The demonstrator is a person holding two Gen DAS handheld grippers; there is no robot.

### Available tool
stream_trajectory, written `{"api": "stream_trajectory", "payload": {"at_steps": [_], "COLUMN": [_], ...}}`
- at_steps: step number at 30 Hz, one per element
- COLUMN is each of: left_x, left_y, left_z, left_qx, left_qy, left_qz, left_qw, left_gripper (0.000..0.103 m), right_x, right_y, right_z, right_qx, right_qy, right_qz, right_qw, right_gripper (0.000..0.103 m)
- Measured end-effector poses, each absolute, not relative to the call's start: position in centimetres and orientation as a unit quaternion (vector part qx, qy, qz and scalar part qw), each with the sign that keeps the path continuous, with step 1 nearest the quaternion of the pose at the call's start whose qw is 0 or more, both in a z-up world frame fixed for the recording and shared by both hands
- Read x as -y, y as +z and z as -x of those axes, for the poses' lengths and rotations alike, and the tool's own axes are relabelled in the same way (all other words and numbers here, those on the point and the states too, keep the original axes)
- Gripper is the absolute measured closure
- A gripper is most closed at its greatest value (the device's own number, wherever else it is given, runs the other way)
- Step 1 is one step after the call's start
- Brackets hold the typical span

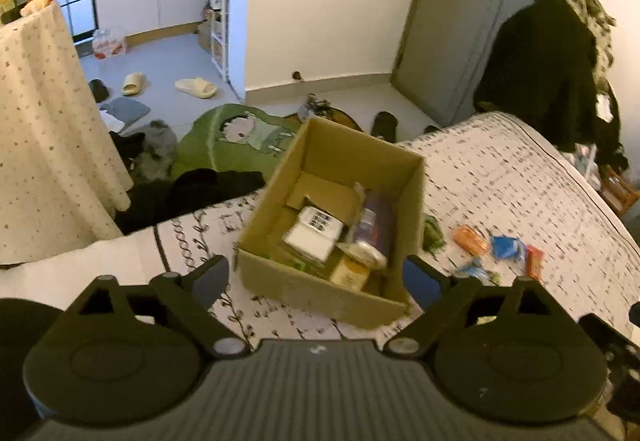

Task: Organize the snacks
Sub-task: 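Withdraw both tools from the box back toward the remaining snacks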

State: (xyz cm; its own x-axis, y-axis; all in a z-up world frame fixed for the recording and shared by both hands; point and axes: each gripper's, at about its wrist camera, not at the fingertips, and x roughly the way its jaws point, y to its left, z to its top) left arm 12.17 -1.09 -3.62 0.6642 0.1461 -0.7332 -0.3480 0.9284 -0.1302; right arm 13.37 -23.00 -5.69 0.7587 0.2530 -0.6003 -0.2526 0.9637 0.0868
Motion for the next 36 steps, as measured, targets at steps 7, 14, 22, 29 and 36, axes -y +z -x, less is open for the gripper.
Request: {"api": "stream_trajectory", "payload": {"at_steps": [7, 14, 22, 29, 36], "left_x": [3.8, 6.0, 7.7, 9.3, 10.1], "left_y": [-3.7, -3.8, -4.5, -5.4, -6.6], "left_z": [-11.2, -11.3, -11.9, -12.4, -13.1], "left_qx": [-0.395, -0.392, -0.414, -0.414, -0.41], "left_qy": [0.101, 0.06, 0.044, 0.03, 0.019], "left_qz": [0.125, 0.123, 0.128, 0.133, 0.161], "left_qw": [0.905, 0.91, 0.9, 0.9, 0.897], "left_gripper": [0.0, 0.0, 0.0, 0.0, 0.0], "right_x": [24.2, 25.9, 28.2, 29.8, 29.6], "right_y": [-5.8, -6.4, -7.1, -8.3, -9.2], "right_z": [-13.3, -13.4, -14.0, -15.0, -15.8], "right_qx": [-0.321, -0.334, -0.343, -0.357, -0.371], "right_qy": [0.136, 0.139, 0.122, 0.099, 0.103], "right_qz": [0.005, 0.007, -0.009, -0.024, -0.028], "right_qw": [0.937, 0.932, 0.931, 0.929, 0.923], "right_gripper": [0.0, 0.0, 0.0, 0.0, 0.0]}}
